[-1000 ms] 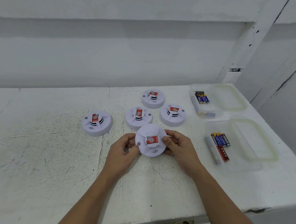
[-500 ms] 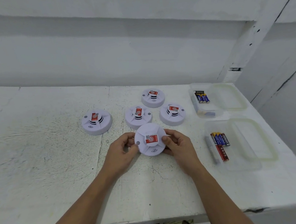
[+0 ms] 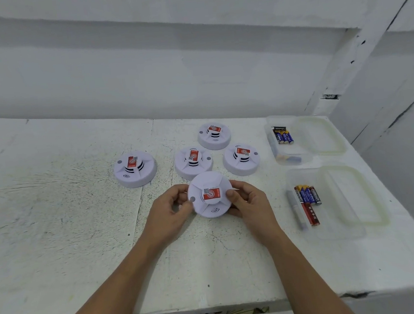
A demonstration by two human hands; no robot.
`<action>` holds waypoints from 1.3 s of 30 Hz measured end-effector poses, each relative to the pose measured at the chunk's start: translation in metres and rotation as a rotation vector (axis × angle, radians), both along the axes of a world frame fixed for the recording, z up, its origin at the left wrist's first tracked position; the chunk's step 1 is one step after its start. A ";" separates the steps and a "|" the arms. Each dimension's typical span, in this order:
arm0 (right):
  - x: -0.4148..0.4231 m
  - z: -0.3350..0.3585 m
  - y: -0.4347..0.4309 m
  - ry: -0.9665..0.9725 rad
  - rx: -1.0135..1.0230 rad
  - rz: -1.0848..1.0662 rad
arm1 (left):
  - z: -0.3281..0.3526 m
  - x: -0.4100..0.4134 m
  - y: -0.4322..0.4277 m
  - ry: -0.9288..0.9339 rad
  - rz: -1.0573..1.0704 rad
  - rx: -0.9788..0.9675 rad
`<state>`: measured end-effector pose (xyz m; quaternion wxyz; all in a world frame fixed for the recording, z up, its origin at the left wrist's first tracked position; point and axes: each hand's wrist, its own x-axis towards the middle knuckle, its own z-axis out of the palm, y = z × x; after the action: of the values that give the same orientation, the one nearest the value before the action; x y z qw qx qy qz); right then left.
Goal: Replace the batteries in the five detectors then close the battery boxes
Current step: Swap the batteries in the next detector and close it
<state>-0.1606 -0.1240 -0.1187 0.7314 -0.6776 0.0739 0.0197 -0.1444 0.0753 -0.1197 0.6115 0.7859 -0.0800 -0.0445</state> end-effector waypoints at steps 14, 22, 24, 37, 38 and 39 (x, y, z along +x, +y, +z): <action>-0.001 0.001 -0.001 0.001 0.012 0.007 | 0.000 -0.001 0.000 -0.005 0.015 -0.025; -0.002 0.001 -0.004 -0.012 0.017 0.030 | 0.000 -0.005 -0.007 0.044 0.082 -0.105; -0.002 -0.001 -0.004 -0.011 0.009 0.026 | 0.000 -0.006 -0.010 0.055 0.092 -0.152; 0.075 0.055 0.038 -0.091 -0.035 0.088 | 0.060 0.060 0.021 -0.052 0.210 -0.141; 0.088 0.061 0.047 -0.105 -0.072 0.092 | 0.067 0.073 0.029 -0.056 0.220 -0.141; 0.100 0.065 0.053 -0.114 -0.114 0.093 | 0.071 0.085 0.035 -0.055 0.222 -0.134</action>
<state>-0.0608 -0.0713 -0.0533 0.6930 -0.7208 0.0014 0.0108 -0.0596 0.1099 -0.0485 0.6615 0.7482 -0.0119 0.0504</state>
